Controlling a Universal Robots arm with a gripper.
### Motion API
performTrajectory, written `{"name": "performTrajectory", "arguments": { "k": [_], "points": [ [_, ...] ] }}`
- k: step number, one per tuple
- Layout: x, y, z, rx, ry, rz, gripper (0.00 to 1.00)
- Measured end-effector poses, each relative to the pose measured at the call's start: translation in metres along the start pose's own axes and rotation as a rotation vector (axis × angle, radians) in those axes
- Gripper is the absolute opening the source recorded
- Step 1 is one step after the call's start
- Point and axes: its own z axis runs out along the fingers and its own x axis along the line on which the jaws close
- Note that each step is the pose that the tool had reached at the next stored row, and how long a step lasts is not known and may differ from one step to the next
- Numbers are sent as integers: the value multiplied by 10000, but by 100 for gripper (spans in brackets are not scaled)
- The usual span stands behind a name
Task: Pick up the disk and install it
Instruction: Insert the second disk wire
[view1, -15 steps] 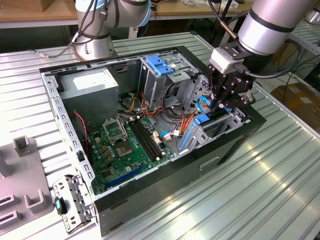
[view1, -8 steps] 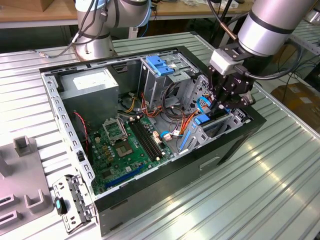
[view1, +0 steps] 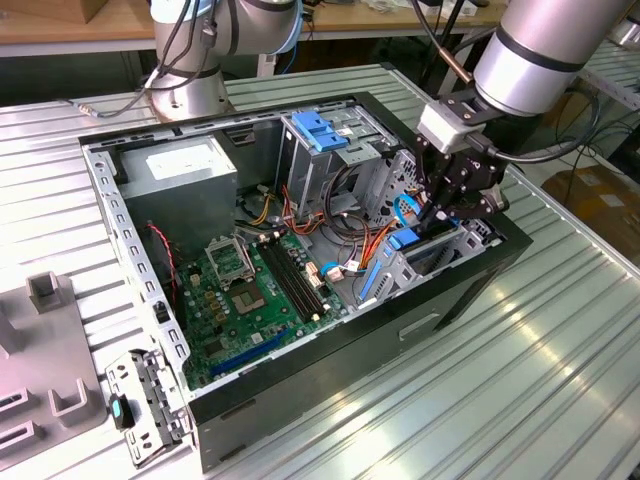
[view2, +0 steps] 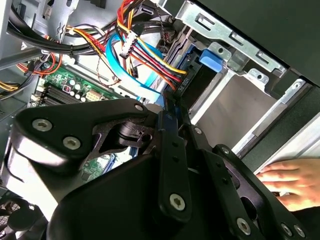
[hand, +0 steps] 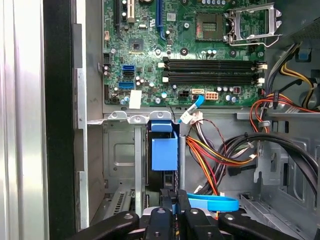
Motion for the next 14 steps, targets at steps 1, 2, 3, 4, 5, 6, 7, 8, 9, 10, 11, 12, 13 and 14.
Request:
{"name": "performTrajectory", "arguments": {
  "k": [1,2,3,4,5,6,7,8,9,10,11,12,13,14],
  "points": [
    [0,0,2,0,-1,0,16],
    [1,0,3,1,-2,0,16],
    [1,0,5,1,-6,0,16],
    [1,0,5,1,-5,0,16],
    [1,0,5,1,-5,0,16],
    [1,0,5,1,-4,0,16],
    [1,0,5,1,-4,0,16],
    [1,0,5,1,-5,0,16],
    [1,0,5,1,-9,0,16],
    [0,0,5,2,-18,0,16],
    [1,0,1,3,-20,0,17],
    [1,0,-8,3,-18,0,24],
    [0,0,-24,2,-15,0,24],
    [-1,-1,-45,2,-15,0,24]
  ]
}}
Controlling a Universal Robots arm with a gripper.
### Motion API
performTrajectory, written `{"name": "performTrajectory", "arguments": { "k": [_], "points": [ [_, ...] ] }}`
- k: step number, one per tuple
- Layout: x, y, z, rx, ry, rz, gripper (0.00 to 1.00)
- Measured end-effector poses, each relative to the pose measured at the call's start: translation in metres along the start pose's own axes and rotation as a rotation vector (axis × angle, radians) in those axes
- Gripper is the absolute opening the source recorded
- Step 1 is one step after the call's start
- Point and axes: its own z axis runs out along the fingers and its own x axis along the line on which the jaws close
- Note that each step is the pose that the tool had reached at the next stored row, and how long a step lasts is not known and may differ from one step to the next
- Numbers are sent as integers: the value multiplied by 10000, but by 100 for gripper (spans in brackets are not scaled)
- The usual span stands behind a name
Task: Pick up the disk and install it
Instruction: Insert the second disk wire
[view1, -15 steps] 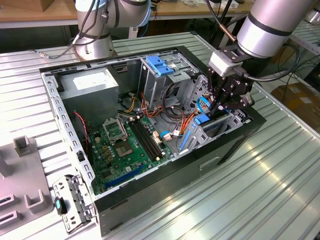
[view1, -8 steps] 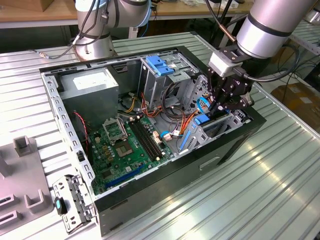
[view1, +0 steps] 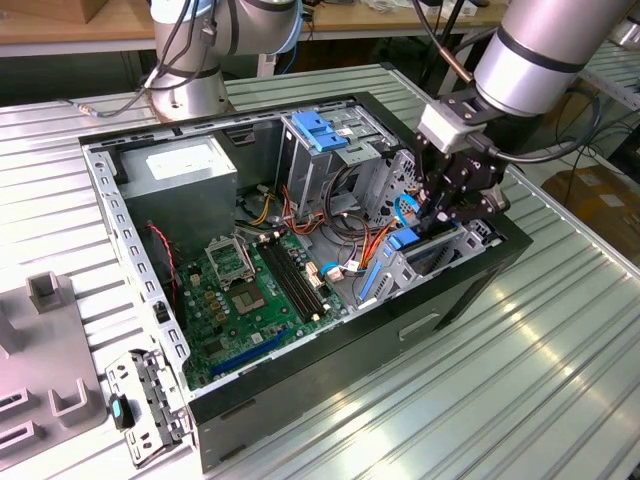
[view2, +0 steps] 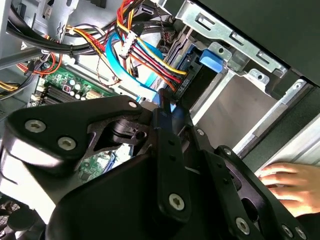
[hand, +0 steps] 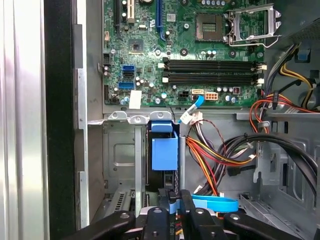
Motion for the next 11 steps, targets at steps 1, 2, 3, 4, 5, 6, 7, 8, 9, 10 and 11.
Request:
{"name": "performTrajectory", "arguments": {
  "k": [1,2,3,4,5,6,7,8,9,10,11],
  "points": [
    [-1,-1,-28,0,-1,0,24],
    [-3,-2,-60,0,3,0,24],
    [-3,-2,-75,0,2,-1,24],
    [-3,-2,-82,0,0,0,24],
    [-3,-2,-82,0,-2,0,24],
    [-4,-2,-83,0,-2,0,24],
    [-4,-2,-84,0,-1,0,22],
    [-4,-2,-86,0,1,0,16],
    [-4,-2,-87,0,1,0,11],
    [-4,-2,-88,0,1,0,11],
    [-4,-2,-89,0,2,0,11]
  ]
}}
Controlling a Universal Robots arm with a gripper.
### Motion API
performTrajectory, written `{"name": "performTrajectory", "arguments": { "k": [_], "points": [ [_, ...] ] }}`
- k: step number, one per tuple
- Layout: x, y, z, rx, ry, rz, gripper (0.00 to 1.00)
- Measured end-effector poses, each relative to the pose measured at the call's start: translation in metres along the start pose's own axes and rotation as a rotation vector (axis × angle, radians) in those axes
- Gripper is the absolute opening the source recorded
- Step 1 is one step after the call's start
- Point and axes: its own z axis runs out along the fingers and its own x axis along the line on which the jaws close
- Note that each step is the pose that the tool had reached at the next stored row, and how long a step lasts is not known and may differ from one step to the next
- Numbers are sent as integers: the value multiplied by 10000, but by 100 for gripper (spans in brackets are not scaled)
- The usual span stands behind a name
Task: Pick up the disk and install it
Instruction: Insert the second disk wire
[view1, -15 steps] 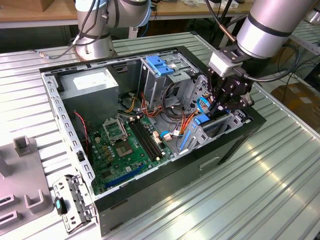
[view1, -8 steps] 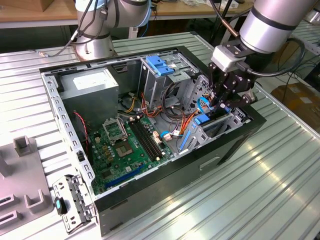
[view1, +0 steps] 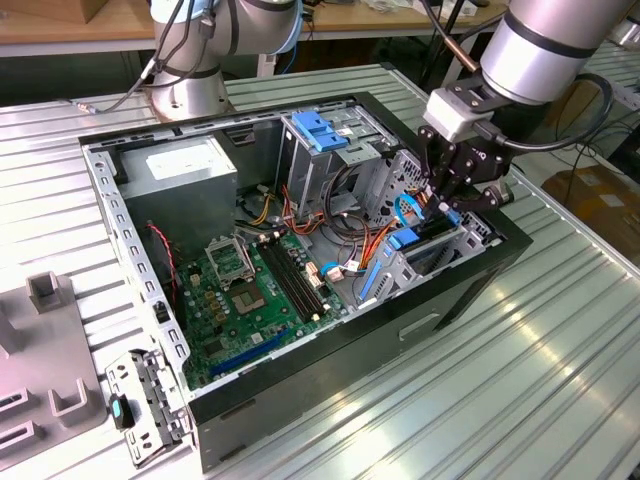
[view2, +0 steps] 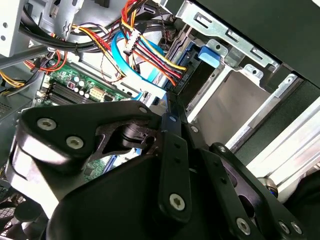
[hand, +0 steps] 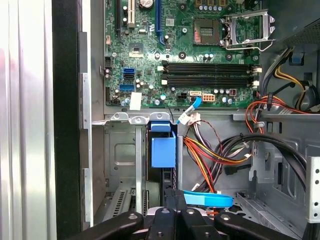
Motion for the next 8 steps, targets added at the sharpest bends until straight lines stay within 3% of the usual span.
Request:
{"name": "performTrajectory", "arguments": {
  "k": [8],
  "points": [
    [0,0,-14,0,0,0,11]
  ]
}}
